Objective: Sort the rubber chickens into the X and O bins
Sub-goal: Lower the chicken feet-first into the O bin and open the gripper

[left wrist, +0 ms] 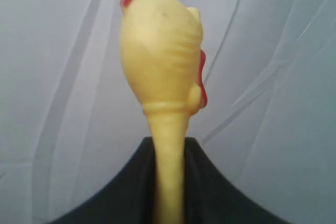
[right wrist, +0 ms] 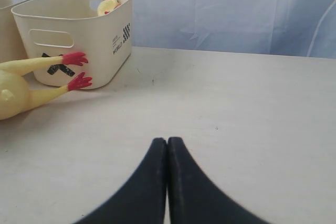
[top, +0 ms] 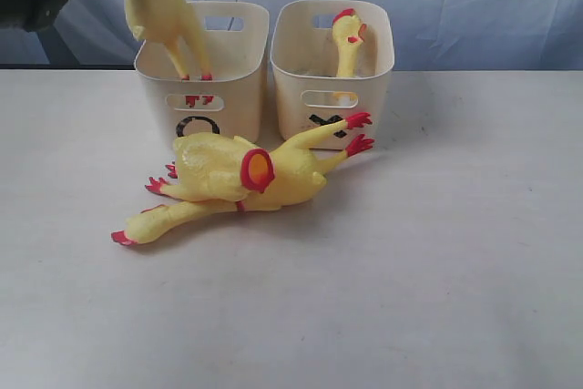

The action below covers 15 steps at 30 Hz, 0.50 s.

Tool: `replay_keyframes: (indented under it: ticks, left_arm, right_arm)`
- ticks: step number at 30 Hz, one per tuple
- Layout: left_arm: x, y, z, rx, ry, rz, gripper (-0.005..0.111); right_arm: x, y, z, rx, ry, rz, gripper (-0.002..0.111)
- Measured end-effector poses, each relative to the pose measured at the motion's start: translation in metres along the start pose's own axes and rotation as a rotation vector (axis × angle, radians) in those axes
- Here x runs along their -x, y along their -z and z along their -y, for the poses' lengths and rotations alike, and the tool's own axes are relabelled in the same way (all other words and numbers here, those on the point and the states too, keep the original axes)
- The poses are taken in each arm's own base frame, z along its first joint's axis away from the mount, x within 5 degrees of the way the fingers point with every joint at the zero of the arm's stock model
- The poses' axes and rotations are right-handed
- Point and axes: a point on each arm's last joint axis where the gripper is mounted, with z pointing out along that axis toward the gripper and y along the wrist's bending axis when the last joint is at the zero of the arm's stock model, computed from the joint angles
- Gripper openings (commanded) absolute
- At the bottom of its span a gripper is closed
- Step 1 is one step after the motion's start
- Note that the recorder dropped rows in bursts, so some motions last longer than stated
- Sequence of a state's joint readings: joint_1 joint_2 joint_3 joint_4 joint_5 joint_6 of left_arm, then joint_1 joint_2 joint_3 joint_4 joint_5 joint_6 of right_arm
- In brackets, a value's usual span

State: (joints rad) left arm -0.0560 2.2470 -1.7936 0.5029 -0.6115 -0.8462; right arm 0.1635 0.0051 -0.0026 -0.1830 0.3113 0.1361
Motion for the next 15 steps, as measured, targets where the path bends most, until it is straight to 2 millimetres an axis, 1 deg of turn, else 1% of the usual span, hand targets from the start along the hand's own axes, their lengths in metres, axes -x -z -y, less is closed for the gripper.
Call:
replay_keyframes:
  ticks: [2, 6, 9, 11, 15]
  left_arm:
    - [-0.008, -0.003, 0.001, -0.005, 0.017, -0.016, 0.0]
    - [-0.022, -0.009, 0.009, -0.037, -0.004, -0.051, 0.0]
    - [-0.028, -0.015, 0.019, -0.068, -0.016, -0.061, 0.0]
    - [-0.03, -0.018, 0.023, -0.073, -0.02, -0.069, 0.0]
    - [-0.043, -0.024, 0.029, -0.069, -0.028, -0.106, 0.0]
  right_arm:
    - [0.0, 0.0, 0.0, 0.0, 0.0, 0.0, -0.001]
    - [0.0, 0.0, 0.0, 0.0, 0.0, 0.0, -0.001]
    - [0.0, 0.0, 0.0, 0.0, 0.0, 0.0, -0.001]
    - [0.0, 0.0, 0.0, 0.0, 0.0, 0.0, -0.001]
    - [0.0, 0.0, 0.0, 0.0, 0.0, 0.0, -0.001]
